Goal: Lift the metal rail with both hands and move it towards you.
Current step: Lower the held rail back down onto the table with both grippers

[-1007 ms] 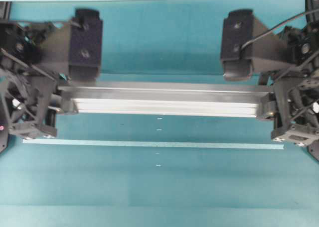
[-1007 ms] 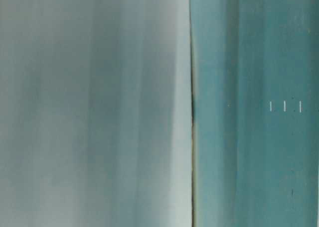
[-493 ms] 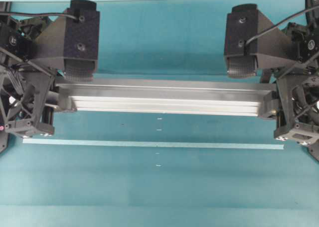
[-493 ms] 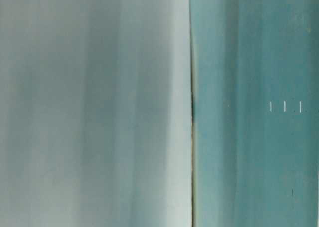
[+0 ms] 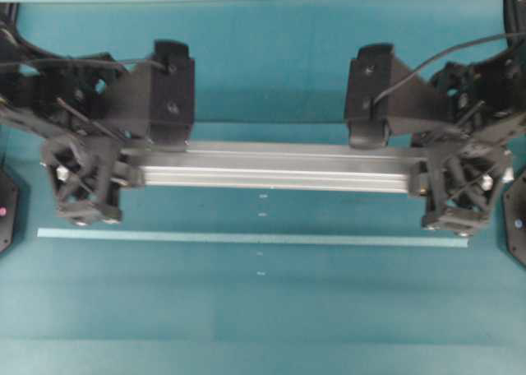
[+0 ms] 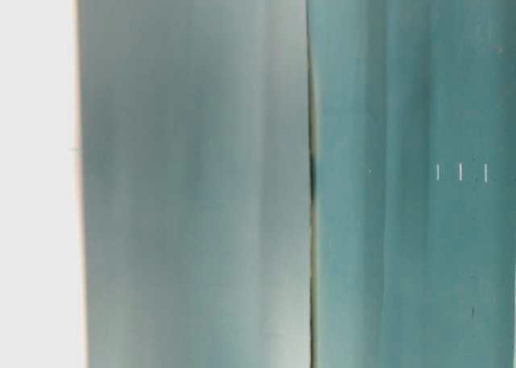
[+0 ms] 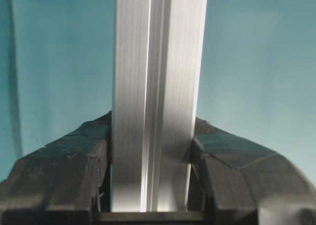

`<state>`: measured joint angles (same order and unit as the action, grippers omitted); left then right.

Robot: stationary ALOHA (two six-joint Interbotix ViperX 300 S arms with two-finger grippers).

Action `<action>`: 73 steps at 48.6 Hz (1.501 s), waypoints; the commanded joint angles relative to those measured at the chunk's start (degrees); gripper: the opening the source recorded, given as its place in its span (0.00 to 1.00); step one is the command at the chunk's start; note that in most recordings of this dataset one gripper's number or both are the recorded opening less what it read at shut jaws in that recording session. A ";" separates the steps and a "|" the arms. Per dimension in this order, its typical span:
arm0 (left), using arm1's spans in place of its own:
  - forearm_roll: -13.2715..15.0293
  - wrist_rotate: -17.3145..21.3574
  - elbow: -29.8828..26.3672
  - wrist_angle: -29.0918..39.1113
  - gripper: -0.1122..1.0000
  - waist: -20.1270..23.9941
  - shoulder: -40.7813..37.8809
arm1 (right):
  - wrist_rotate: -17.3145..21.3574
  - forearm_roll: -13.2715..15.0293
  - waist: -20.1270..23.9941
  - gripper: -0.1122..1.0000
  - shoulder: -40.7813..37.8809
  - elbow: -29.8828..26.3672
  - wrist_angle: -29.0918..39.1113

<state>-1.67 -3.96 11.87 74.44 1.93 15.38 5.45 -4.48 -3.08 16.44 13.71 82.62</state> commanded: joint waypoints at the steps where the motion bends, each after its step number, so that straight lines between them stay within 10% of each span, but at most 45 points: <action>1: -0.35 -1.41 4.48 -5.27 0.36 1.67 1.76 | 0.70 0.70 -1.85 0.43 0.62 3.69 -4.13; 27: -0.26 -2.20 20.65 -23.91 0.36 1.67 -3.69 | 0.00 0.97 -0.35 0.43 -5.54 20.21 -30.06; 73: -0.18 -7.82 27.77 -38.41 0.36 0.70 -12.83 | -1.67 -0.53 1.93 0.43 -15.82 27.95 -45.79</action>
<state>-2.29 -6.24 39.90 37.35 1.93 2.55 3.16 -3.78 -1.67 1.14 41.31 37.62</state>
